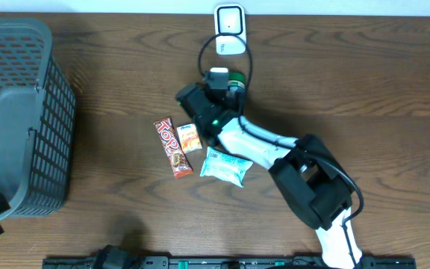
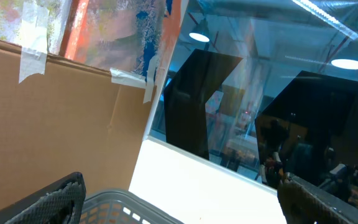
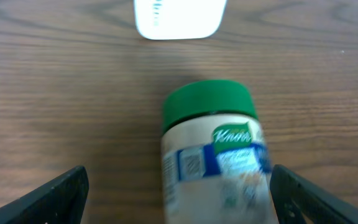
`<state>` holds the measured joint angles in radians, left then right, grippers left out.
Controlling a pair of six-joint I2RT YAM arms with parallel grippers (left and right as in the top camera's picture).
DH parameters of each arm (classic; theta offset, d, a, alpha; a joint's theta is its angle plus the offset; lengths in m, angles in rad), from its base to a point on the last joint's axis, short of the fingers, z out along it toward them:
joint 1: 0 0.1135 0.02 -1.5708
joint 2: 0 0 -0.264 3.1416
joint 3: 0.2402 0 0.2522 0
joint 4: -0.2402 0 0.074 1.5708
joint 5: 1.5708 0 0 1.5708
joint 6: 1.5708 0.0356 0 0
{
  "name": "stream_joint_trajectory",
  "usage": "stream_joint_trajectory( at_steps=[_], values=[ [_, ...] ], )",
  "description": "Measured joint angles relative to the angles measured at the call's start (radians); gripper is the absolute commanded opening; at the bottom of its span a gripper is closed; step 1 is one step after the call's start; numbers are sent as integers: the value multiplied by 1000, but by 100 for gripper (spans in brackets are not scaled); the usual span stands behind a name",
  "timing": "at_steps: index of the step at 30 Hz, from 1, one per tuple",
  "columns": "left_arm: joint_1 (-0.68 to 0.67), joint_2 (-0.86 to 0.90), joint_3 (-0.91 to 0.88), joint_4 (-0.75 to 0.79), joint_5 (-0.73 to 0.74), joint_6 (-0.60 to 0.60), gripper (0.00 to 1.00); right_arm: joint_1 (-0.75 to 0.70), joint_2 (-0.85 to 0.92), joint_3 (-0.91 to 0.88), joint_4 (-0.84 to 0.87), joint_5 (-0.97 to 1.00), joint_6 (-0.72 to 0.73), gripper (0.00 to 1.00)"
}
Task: Scan the item barcode
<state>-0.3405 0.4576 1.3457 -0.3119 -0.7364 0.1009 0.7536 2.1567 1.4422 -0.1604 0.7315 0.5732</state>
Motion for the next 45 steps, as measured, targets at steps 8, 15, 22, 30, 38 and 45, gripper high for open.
stream_joint_trajectory(
  at_steps=[8, 15, 22, 30, 38, 45],
  values=[
    [0, 0, 0, 0, 0, 0, 98, -110, 0, 2, -51, -91, 21, 73],
    [0, 0, 0, 0, 0, 0, 98, -184, 0, 1, -187, -122, 71, 73],
    [0, 0, 0, 0, 0, 0, 98, -230, 0, 1, -225, -220, 93, 68],
    [0, 0, 0, 0, 0, 0, 98, -234, -14, 1, -241, -323, 118, 44],
    [0, 0, 0, 0, 0, 0, 98, -233, -90, -6, -251, -382, 78, 51],
    [0, 0, 0, 0, 0, 0, 98, -233, -222, -5, -451, -592, 105, 51]
  ],
)
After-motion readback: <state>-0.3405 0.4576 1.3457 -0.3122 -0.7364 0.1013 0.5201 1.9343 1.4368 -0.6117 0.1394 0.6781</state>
